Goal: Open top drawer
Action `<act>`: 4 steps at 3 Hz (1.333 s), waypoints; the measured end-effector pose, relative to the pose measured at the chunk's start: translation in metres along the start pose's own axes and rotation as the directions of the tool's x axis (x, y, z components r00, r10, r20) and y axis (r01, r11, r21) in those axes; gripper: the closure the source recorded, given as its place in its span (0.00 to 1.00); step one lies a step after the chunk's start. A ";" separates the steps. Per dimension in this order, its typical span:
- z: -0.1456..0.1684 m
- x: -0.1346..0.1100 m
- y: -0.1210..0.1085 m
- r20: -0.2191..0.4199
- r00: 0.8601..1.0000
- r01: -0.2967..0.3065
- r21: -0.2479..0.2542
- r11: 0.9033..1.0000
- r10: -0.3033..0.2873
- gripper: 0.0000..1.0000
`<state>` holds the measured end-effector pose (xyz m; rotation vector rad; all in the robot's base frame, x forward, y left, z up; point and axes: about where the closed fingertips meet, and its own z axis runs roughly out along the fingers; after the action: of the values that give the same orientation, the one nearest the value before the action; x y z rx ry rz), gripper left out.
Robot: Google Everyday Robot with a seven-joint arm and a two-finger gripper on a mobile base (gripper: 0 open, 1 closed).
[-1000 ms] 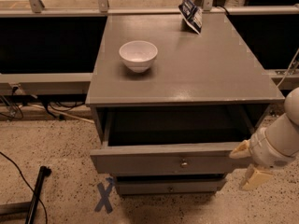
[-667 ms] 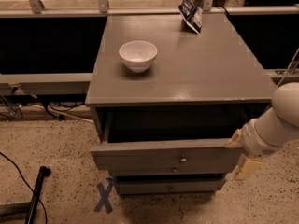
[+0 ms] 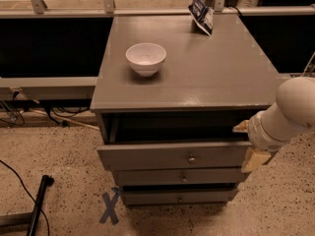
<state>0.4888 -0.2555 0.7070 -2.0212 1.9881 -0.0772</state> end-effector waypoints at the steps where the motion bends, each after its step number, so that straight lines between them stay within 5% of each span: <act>1: -0.003 -0.002 -0.013 -0.006 1.000 0.023 0.030 0.999 -0.023 0.23; 2: 0.011 -0.004 -0.026 -0.007 0.999 0.051 0.036 0.998 -0.051 0.24; 4: 0.056 0.006 -0.016 0.016 1.000 0.026 -0.056 0.998 -0.026 0.24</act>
Offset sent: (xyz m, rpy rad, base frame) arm 0.0508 0.0117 -0.0202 -0.0230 -0.0542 0.0752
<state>0.5188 -0.2519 0.6565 -2.0763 1.9762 -0.0118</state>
